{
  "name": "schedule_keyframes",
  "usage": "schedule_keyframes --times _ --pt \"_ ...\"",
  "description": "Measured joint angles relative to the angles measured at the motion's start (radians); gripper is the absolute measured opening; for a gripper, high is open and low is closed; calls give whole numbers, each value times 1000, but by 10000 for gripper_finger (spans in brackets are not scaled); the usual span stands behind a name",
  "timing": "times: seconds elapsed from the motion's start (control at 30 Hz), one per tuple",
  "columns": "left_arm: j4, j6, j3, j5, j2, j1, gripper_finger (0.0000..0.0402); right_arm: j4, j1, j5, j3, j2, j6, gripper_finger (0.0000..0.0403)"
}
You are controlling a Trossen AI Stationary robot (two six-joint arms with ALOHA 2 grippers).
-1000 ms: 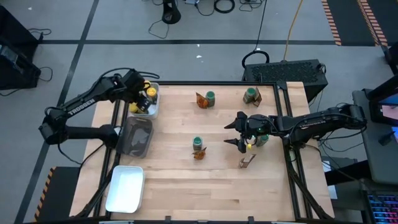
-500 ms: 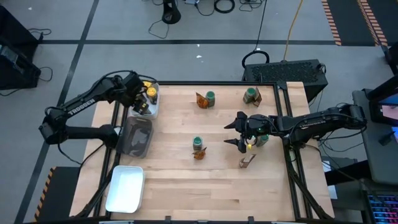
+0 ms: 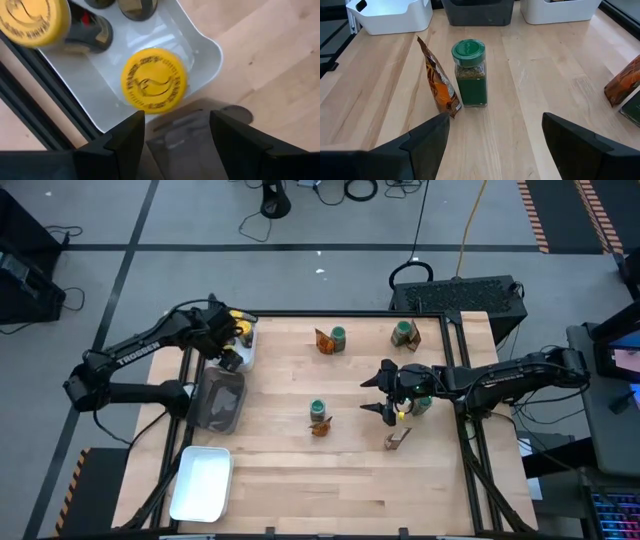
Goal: Sort spices by type
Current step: Put the yellow seasoning bottle into the top white bin
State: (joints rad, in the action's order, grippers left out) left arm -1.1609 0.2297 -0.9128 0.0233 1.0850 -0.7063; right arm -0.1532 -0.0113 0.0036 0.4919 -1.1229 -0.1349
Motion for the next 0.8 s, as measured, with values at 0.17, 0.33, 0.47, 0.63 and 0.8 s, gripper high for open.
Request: schedule_keyframes --times 0.17,0.33,0.47,0.63,0.8 --pt "47 -16 4 10 0 0 226 0 0 0 0 0 -1 299" --pt "48 -32 4 40 0 0 232 0 0 0 0 0 0 299" --pt "49 -34 4 44 0 0 262 0 0 0 0 0 0 299" --pt "56 -36 4 53 0 0 308 1 0 0 0 0 0 299" --pt "55 -36 4 57 15 0 338 1 0 0 0 0 0 299"
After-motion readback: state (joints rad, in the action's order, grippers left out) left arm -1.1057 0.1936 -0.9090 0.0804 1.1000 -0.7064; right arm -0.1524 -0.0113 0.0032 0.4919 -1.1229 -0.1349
